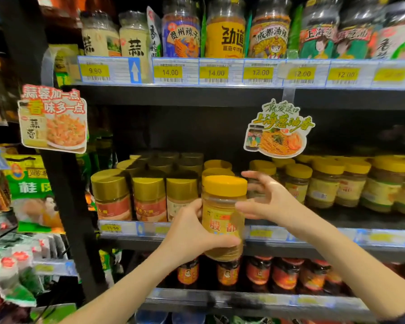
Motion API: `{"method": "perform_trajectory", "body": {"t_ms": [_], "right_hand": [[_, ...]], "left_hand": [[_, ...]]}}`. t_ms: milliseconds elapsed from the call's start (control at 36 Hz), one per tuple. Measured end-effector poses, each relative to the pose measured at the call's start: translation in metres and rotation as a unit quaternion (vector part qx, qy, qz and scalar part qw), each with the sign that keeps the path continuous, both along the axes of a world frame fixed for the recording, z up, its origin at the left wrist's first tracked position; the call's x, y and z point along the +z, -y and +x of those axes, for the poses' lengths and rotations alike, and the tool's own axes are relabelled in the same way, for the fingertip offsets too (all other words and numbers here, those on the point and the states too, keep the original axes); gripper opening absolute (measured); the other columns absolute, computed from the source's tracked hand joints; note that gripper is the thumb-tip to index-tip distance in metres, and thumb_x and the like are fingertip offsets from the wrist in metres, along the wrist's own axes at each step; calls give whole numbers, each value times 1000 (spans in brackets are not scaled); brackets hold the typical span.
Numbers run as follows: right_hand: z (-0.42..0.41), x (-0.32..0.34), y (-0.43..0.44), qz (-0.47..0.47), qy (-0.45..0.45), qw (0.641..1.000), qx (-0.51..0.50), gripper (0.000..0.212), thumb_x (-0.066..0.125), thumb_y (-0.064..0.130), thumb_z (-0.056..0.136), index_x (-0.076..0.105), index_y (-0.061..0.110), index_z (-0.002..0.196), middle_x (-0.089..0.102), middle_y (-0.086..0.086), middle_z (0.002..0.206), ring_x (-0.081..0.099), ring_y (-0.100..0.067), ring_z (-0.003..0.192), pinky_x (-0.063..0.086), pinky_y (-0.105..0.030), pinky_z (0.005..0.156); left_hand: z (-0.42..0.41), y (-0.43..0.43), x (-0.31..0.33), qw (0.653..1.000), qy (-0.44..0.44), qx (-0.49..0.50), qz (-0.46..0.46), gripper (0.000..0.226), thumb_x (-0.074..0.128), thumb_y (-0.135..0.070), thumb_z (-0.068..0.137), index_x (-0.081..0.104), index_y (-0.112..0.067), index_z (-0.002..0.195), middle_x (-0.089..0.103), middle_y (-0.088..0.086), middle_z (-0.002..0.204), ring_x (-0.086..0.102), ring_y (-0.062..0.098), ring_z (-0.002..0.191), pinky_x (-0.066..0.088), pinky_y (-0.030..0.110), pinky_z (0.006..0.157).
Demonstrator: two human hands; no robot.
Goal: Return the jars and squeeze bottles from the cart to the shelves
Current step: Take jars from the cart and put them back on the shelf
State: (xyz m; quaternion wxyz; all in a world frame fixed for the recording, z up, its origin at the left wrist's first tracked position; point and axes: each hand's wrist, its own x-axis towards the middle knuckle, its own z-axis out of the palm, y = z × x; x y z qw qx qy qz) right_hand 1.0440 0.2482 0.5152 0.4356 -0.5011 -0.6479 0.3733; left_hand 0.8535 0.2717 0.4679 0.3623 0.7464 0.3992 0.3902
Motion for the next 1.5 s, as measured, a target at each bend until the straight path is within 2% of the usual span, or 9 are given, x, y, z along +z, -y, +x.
{"method": "perform_trajectory", "body": {"t_ms": [139,333,528,639,889,1000,1250,1389,1500], "right_hand": [[11,-5,8,51,93,993,-50,102,80,53,43,39,27,133,58,7,120,60,-9,107,56,-32,88],[33,-1,15,78,98,988,-93,95,82,51,39,47,27,124,58,8,115,61,-8,104,58,-31,82],[41,16,11,115,81,986,-90,89,83,41,43,50,25,124,62,10,111,63,-2,99,56,-19,76],[49,24,2,126,44,988,-81,77,84,26,51,54,18,121,67,5,110,66,-5,98,56,-19,73],[63,24,-27,136,18,988,-70,73,82,13,54,55,9,121,69,3,108,67,-5,98,53,-15,71],[64,8,-42,121,29,990,-63,79,84,15,49,54,7,122,69,3,106,67,-4,96,55,-16,74],[66,-22,-60,88,64,993,-55,106,90,44,35,47,19,129,65,-3,115,63,-15,106,52,-40,93],[67,-29,-66,86,61,993,-47,107,90,41,37,44,19,131,65,-3,115,63,-15,106,53,-38,92],[67,-29,-71,84,76,993,-33,102,88,41,40,43,20,129,64,2,113,63,-10,103,53,-28,87]], "left_hand": [[32,2,-7,999,7,-38,-7,69,89,-40,47,58,-33,109,70,-16,102,66,-1,94,57,32,84],[57,0,-6,998,-14,-52,23,80,81,-59,42,54,-36,114,66,-16,108,63,1,100,55,35,87],[59,-3,8,995,-35,-91,32,85,81,-55,50,47,-36,125,61,-17,119,59,0,108,54,33,91],[45,-3,7,990,-102,-70,72,105,80,-55,55,32,-27,144,46,-14,140,46,-1,125,44,29,105],[6,-1,-14,921,-328,-55,201,95,62,-59,78,5,-31,149,10,-17,155,7,-2,141,10,22,118],[-2,1,-20,893,-385,-84,216,97,57,-59,82,-5,-27,150,-8,-23,148,-13,-11,130,-18,8,103],[-5,-1,-24,882,-402,-96,227,101,56,-62,80,-7,-25,149,-14,-19,149,-21,-13,131,-16,13,110],[-4,1,-20,883,-403,-104,217,98,56,-60,81,-7,-26,149,-18,-24,143,-35,-26,112,-26,1,95],[-4,0,-22,883,-404,-93,220,97,57,-59,82,-4,-26,149,-15,-23,146,-28,-20,122,-22,7,104]]}}
